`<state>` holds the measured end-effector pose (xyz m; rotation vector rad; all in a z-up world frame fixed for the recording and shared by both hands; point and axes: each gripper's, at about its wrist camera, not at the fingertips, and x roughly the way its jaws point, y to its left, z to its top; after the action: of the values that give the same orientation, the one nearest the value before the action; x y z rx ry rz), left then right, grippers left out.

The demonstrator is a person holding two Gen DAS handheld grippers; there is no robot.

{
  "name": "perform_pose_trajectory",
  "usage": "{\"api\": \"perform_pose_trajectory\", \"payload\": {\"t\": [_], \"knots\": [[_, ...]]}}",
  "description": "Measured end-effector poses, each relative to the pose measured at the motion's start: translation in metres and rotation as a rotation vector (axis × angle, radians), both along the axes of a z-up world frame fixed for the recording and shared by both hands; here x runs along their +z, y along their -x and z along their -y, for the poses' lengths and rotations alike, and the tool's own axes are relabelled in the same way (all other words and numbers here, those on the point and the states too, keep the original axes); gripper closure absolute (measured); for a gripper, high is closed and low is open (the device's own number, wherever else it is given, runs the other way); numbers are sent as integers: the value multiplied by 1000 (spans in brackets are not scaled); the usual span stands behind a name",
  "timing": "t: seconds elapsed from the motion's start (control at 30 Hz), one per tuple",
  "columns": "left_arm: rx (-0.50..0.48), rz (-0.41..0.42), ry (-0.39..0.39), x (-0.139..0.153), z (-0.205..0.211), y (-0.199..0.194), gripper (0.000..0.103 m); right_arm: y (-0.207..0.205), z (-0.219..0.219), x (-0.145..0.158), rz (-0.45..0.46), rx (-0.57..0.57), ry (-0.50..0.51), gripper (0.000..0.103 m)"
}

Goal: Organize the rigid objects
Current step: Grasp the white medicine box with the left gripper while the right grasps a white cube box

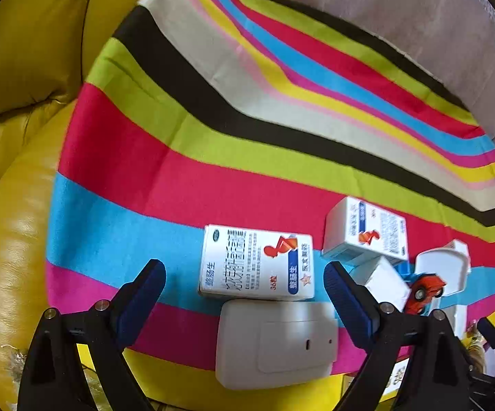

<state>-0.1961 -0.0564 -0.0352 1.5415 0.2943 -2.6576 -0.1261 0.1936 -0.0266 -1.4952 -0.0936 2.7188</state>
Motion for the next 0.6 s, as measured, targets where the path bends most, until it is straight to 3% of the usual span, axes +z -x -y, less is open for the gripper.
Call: {"api": "perform_pose_trajectory", "payload": {"t": [0.2, 0.37, 0.5, 0.6], "knots": [[0, 31, 10, -12, 0, 5, 8, -2, 4, 5, -34, 13, -8, 15], [5, 28, 19, -13, -1, 6, 12, 5, 5, -1, 1, 5, -14, 15], [1, 36, 25, -15, -4, 7, 30, 12, 4, -8, 35, -1, -8, 29], [0, 33, 33, -14, -4, 5, 30, 14, 3, -12, 55, -3, 2, 41]]}}
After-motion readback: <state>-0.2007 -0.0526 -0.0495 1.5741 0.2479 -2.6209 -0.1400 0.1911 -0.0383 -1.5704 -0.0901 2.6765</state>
